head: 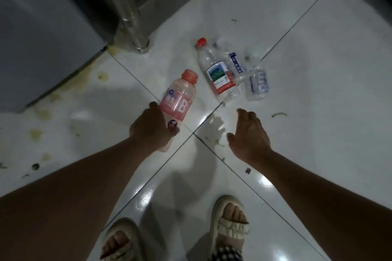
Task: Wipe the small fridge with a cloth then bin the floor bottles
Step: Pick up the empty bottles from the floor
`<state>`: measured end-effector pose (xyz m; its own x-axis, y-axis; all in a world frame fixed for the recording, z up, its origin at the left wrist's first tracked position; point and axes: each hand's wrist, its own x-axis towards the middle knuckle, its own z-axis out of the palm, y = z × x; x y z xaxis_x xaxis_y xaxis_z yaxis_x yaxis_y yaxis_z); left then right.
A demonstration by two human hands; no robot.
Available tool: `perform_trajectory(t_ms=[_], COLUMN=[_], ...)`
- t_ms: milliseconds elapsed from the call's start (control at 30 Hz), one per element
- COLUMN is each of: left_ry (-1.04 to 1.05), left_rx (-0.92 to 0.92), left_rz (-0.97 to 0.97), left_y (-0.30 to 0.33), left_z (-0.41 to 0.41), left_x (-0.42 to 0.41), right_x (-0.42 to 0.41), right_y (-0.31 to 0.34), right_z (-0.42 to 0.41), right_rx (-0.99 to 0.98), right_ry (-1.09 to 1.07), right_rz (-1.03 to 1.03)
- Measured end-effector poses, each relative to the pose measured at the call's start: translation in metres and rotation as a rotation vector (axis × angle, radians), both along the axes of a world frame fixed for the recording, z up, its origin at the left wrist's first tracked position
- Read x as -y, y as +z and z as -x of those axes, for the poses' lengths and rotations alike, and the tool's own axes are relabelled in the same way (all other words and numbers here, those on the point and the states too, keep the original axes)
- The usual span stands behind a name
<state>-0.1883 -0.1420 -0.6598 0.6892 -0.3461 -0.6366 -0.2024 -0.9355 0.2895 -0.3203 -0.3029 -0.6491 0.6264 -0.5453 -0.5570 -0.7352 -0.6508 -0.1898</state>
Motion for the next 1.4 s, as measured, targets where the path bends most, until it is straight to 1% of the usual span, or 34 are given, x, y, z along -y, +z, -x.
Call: perform_trajectory(t_ms=[167, 300, 433, 600, 700, 800, 967, 1067, 1167, 1267, 1400], left_ry=[0.038, 0.04, 0.016, 0.011, 0.013, 0.005, -0.031, -0.032, -0.028, -0.021, -0.061], left_rx=[0.0, 0.007, 0.025, 0.049, 0.058, 0.088, 0.108, 0.098, 0.083, 0.079, 0.087], left_rz=[-0.006, -0.038, -0.039, 0.021, 0.068, 0.102, 0.141, 0.119, 0.093, 0.087, 0.094], left_y=[0.02, 0.019, 0.0, -0.034, -0.053, -0.068, -0.08, -0.074, -0.053, -0.017, 0.047], left_z=[0.007, 0.005, -0.003, -0.015, -0.022, -0.026, -0.031, -0.031, -0.025, -0.018, -0.014], left_x=[0.045, 0.06, 0.071, 0.082, 0.086, 0.087, 0.088, 0.089, 0.092, 0.099, 0.113], right_x=[0.04, 0.056, 0.068, 0.091, 0.107, 0.119, 0.129, 0.13, 0.129, 0.126, 0.118], right_y=[0.004, -0.008, -0.038, -0.08, -0.102, -0.12, -0.138, -0.13, -0.101, -0.058, 0.016], right_z=[0.002, -0.012, -0.029, -0.043, -0.046, -0.047, -0.046, -0.042, -0.032, -0.023, -0.015], right_rx=[-0.002, 0.046, 0.066, 0.06, 0.083, 0.096, 0.096, 0.106, 0.109, 0.111, 0.08], right_ry=[-0.05, -0.044, -0.07, -0.25, -0.308, -0.363, -0.46, -0.499, -0.504, -0.427, -0.352], right_rz=[-0.027, -0.028, 0.001, 0.153, 0.224, 0.236, 0.193, 0.169, 0.148, 0.133, 0.077])
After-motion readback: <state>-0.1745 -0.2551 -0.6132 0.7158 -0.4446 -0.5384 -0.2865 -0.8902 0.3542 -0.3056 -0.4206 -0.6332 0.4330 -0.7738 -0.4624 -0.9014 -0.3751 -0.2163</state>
